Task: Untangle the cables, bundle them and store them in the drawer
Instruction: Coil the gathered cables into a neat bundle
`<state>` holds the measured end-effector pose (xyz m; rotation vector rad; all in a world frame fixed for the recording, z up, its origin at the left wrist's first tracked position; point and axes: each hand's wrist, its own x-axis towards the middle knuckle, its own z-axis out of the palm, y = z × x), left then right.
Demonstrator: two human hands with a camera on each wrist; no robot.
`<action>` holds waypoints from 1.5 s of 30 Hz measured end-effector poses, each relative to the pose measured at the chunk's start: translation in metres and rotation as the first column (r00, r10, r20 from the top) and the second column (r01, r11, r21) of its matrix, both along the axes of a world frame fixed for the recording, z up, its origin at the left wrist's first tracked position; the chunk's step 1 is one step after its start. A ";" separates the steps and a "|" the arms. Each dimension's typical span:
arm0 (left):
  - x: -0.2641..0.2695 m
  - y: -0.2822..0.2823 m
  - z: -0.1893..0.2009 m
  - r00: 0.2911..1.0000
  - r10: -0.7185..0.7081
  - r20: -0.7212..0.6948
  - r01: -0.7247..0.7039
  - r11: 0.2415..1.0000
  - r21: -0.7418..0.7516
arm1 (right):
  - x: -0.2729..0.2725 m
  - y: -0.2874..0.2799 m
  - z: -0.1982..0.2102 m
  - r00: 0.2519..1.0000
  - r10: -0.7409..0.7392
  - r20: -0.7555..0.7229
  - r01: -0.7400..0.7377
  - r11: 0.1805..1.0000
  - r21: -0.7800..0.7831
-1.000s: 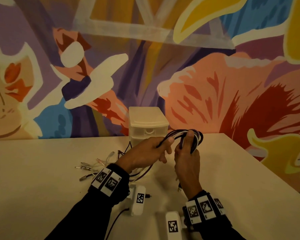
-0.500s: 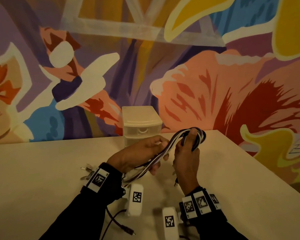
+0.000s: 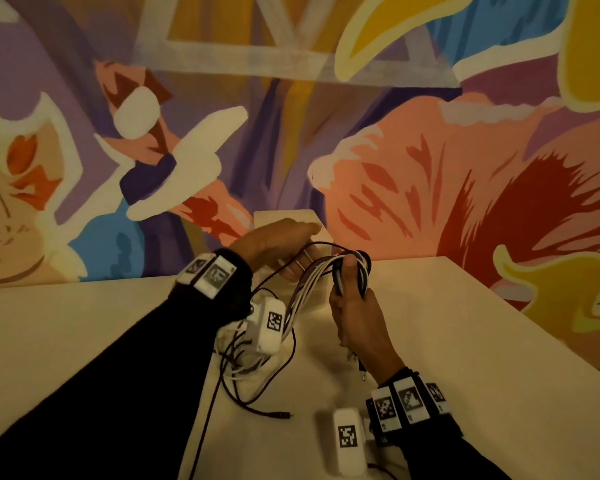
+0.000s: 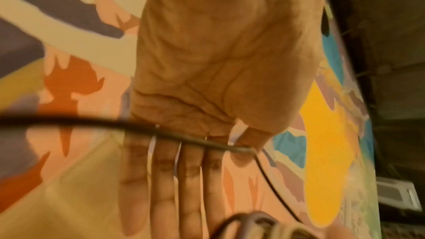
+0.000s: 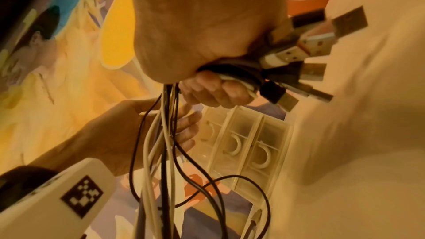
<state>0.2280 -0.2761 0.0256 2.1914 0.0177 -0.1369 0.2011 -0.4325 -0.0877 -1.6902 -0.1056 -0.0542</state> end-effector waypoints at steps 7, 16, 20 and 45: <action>-0.007 -0.015 0.019 0.967 -0.152 -0.206 0.184 0.972 0.148 | -0.004 0.001 0.001 0.997 0.021 0.077 -0.015 0.997 -0.081; -0.014 -0.004 -0.039 0.949 -0.222 -0.225 0.124 0.917 -0.379 | 0.000 -0.004 0.003 0.996 -0.084 0.008 0.083 0.995 0.047; -0.019 -0.008 -0.055 0.993 -0.113 -0.030 0.085 0.872 -0.481 | -0.003 -0.004 0.006 0.991 0.085 -0.104 -0.064 0.979 0.191; -0.033 -0.007 0.004 0.947 -0.247 0.207 0.130 0.881 0.454 | -0.013 -0.007 0.014 0.942 0.326 -0.073 -0.333 0.936 -0.117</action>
